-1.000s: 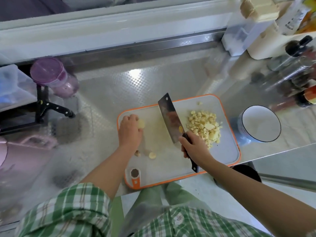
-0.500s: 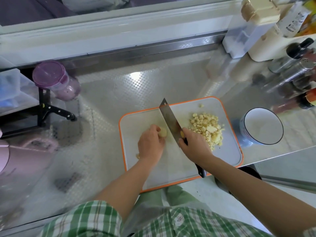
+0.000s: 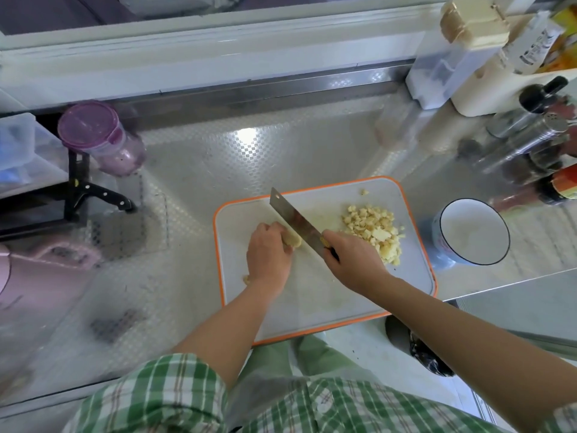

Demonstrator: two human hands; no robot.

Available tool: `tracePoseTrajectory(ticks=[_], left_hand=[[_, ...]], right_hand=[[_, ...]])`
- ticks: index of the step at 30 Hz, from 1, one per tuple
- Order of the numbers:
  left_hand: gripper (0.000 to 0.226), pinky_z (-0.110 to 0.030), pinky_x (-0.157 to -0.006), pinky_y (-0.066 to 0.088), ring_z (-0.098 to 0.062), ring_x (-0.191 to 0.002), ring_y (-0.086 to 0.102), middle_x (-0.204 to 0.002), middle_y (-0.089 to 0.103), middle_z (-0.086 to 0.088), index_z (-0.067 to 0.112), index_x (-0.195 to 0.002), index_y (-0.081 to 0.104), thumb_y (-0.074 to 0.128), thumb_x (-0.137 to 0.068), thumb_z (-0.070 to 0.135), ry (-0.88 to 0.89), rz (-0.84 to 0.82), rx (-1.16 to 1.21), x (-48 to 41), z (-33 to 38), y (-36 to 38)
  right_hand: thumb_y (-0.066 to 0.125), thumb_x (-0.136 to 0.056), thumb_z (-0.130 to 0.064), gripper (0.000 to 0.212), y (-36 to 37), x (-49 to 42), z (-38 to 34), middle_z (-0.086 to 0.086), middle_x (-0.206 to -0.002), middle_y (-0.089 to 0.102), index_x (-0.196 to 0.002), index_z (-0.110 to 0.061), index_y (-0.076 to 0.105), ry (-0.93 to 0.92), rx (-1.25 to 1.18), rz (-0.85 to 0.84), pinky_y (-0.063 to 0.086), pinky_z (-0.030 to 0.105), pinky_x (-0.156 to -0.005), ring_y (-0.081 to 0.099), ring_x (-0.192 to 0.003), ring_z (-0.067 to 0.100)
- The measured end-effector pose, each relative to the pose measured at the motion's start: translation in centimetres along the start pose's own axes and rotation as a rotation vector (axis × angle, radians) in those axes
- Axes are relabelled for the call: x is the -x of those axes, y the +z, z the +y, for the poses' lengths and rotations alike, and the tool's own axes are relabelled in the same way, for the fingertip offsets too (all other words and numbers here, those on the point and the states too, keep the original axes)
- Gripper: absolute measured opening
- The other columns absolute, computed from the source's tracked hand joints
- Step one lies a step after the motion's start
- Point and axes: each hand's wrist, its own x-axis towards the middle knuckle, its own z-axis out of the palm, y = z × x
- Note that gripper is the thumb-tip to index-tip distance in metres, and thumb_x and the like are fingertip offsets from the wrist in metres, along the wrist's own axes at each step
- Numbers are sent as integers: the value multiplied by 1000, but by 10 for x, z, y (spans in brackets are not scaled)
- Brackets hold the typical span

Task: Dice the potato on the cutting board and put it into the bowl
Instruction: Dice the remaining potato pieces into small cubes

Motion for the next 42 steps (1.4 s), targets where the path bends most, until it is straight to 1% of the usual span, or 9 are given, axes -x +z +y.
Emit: tracePoseTrajectory(ticks=[6,12,18,22,26,31,33,38,42], left_hand=[[22,-36,-78,48,-28,-91,58,-98,59,-7,17,-98,68,76,-77,20,-52,7,17,-5,-1,1],[20,-30,-74,46,-25,-84,59,-92,61,-4,18,-92,69,79,-74,19,-49,21,61,-6,-1,2],[23,-38,-74,49,-26,-84,59,-90,61,-5,18,-91,69,81,-71,21,-59,23,60,-7,-1,0],[25,-37,-73,47,-27,-84,58,-88,61,-5,16,-90,65,80,-71,22,-52,44,78,-5,-3,1],[30,-30,-76,44,-24,-86,59,-91,62,-5,15,-93,65,82,-71,24,-75,25,78,-6,-4,1],[29,-29,-77,45,-23,-86,59,-91,62,-4,16,-93,67,83,-71,25,-95,11,78,-7,-3,-1],[29,-29,-76,45,-23,-86,59,-91,62,-4,17,-93,67,83,-71,25,-100,9,79,-8,-3,-1],[29,-31,-77,47,-22,-87,59,-92,62,-3,17,-94,67,82,-71,25,-100,-6,80,-8,-2,-2],[29,-30,-80,48,-21,-88,59,-92,62,-1,18,-94,67,82,-71,26,-96,-5,80,-8,-3,-2]], right_hand=[[44,-94,-15,16,0,-5,0,2,-65,44,-79,-12,40,-40,45,-31,40,37,-51,46,-57,25],[40,-96,-17,16,5,-13,0,-4,-63,35,-82,-13,36,-37,86,-96,27,31,-49,40,-55,21],[40,-99,-21,12,14,-21,-8,1,-79,46,-88,-18,34,-28,74,-55,39,35,-55,47,-63,28],[44,-97,-19,18,10,-24,-6,-2,-72,42,-83,-16,34,-14,-42,15,28,33,-52,43,-61,28],[46,-95,-17,20,3,-20,-3,-5,-65,36,-81,-18,33,-95,-1,-39,22,31,-47,40,-57,25],[41,-97,-19,13,7,-20,-6,-6,-69,38,-86,-20,33,-73,70,-94,32,31,-53,43,-60,23],[41,-96,-19,14,9,-20,-8,-7,-68,36,-86,-20,32,-56,69,-91,32,31,-54,43,-60,24],[41,-98,-20,12,13,-24,-14,-2,-77,45,-89,-19,33,-43,62,-82,32,31,-55,47,-63,27],[40,-100,-22,15,14,-23,-13,-4,-72,41,-87,-17,33,18,-22,-48,30,32,-54,43,-61,25]])
